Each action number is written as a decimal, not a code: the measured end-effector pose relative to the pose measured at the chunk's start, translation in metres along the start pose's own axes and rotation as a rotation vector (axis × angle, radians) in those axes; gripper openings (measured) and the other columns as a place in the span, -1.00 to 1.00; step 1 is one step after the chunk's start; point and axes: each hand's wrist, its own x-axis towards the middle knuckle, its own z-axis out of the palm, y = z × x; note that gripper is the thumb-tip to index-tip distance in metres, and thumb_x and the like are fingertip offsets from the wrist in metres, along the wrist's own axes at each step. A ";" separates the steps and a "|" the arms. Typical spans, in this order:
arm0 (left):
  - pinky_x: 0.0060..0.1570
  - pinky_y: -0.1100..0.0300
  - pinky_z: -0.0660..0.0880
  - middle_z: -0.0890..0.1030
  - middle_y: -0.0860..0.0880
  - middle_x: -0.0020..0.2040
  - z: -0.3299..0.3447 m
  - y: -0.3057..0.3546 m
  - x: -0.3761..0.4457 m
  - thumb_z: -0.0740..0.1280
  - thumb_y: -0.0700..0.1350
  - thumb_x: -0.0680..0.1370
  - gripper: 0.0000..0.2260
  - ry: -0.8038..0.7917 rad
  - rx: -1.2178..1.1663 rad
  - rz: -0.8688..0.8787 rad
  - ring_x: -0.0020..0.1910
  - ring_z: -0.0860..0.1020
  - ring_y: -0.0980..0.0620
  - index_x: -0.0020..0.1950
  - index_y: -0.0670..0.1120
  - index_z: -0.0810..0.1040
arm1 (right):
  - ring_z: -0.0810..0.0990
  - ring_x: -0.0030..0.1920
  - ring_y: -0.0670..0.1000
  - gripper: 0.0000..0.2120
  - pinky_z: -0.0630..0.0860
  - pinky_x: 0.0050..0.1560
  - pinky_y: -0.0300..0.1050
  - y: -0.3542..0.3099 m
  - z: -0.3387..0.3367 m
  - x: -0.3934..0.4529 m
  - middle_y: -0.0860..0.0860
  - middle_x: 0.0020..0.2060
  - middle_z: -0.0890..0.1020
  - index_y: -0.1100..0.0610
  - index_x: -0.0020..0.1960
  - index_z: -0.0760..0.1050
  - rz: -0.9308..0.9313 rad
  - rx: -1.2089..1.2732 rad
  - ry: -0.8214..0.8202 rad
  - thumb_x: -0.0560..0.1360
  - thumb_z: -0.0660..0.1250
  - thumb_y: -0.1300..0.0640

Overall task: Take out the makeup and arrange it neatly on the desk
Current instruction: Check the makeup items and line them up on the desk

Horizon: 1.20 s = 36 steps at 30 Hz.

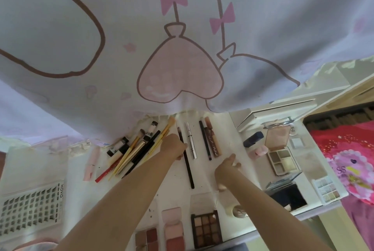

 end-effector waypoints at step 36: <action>-0.18 0.19 0.40 0.57 -0.14 0.09 0.012 -0.013 -0.016 0.13 -0.14 0.61 -0.76 0.144 0.710 0.192 0.06 0.56 -0.09 0.11 -0.23 0.52 | -0.04 0.41 0.45 -0.29 0.08 0.45 0.20 0.011 -0.010 -0.007 0.40 0.42 -0.20 0.38 0.45 -0.15 -0.113 -0.028 -0.062 0.57 0.13 -0.01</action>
